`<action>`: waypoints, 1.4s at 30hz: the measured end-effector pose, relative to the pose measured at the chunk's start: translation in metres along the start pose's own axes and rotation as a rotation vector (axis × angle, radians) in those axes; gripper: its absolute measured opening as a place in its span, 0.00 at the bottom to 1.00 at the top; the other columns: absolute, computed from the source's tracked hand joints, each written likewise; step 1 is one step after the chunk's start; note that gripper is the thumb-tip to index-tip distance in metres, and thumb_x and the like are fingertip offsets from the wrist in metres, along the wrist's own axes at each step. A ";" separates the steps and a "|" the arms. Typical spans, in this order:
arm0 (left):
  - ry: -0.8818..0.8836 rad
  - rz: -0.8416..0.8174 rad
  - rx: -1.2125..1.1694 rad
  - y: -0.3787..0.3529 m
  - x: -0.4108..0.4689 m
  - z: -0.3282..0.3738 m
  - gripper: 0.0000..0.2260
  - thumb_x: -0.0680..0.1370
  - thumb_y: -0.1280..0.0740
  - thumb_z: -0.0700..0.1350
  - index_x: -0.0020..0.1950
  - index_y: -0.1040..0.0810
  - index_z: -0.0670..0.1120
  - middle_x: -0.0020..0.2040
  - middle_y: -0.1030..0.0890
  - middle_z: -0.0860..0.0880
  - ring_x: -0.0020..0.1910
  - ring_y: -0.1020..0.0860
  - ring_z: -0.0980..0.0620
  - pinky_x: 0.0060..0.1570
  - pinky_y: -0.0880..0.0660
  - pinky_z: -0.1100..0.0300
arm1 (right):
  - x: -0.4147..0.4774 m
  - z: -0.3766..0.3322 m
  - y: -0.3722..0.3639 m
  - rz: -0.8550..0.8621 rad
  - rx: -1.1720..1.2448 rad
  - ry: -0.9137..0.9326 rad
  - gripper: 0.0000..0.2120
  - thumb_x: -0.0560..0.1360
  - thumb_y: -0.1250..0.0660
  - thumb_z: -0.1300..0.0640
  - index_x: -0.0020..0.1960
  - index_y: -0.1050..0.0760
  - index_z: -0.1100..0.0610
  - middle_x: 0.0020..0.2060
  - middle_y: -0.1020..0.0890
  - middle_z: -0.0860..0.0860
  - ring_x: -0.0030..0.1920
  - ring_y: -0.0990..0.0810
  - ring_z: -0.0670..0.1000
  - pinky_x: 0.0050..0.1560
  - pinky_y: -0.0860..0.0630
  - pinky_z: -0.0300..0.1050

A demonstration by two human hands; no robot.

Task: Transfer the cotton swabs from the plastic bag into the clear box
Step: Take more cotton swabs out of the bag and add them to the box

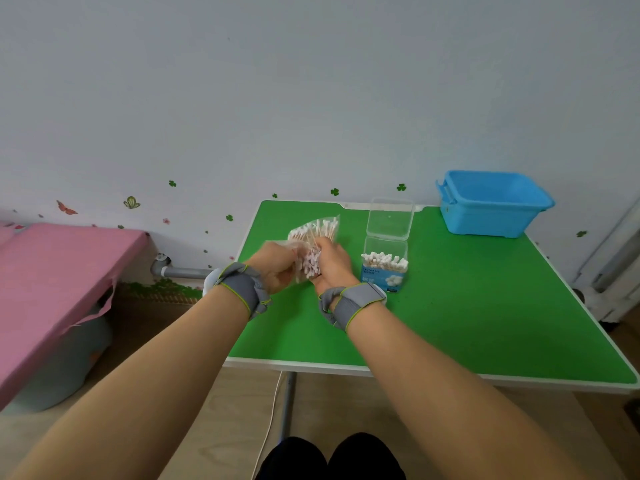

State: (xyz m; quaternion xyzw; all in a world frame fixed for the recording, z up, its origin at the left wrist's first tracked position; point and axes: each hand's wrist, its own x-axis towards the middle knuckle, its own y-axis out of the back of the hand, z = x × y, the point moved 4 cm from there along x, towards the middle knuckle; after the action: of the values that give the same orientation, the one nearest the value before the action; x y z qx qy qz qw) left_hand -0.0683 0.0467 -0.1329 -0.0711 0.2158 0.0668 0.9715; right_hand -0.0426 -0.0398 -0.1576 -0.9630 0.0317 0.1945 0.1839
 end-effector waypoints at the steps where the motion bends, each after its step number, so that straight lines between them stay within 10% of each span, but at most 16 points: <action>1: -0.001 -0.003 0.000 0.000 0.000 0.000 0.07 0.78 0.42 0.32 0.42 0.27 0.38 0.40 0.24 0.41 0.35 0.25 0.47 0.34 0.22 0.57 | 0.000 0.000 0.000 -0.007 0.005 -0.004 0.12 0.76 0.40 0.60 0.58 0.28 0.64 0.39 0.23 0.57 0.33 0.23 0.54 0.33 0.24 0.42; 18: -0.027 0.046 0.091 0.002 -0.001 0.001 0.09 0.80 0.40 0.34 0.59 0.26 0.34 0.50 0.22 0.37 0.35 0.24 0.47 0.28 0.22 0.61 | 0.001 -0.002 0.000 0.039 0.015 0.017 0.11 0.77 0.39 0.63 0.57 0.28 0.67 0.52 0.21 0.66 0.46 0.21 0.58 0.53 0.23 0.59; 26: -0.042 0.124 0.267 0.007 0.000 0.005 0.08 0.80 0.44 0.33 0.43 0.28 0.38 0.33 0.27 0.44 0.26 0.29 0.51 0.19 0.30 0.67 | 0.003 -0.001 0.000 0.061 -0.013 0.007 0.10 0.77 0.41 0.62 0.55 0.29 0.67 0.57 0.23 0.68 0.56 0.21 0.66 0.57 0.25 0.65; 42: 0.135 -0.113 -0.109 0.002 0.001 -0.011 0.10 0.82 0.44 0.37 0.44 0.25 0.39 0.30 0.22 0.44 0.23 0.24 0.52 0.23 0.25 0.64 | 0.000 0.007 0.000 0.004 0.022 -0.062 0.16 0.75 0.35 0.64 0.61 0.28 0.68 0.39 0.20 0.58 0.27 0.23 0.52 0.28 0.25 0.41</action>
State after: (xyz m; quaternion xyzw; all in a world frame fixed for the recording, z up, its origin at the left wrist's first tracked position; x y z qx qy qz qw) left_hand -0.0726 0.0468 -0.1430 -0.1405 0.2724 0.0186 0.9517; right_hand -0.0455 -0.0376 -0.1635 -0.9544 0.0298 0.2243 0.1949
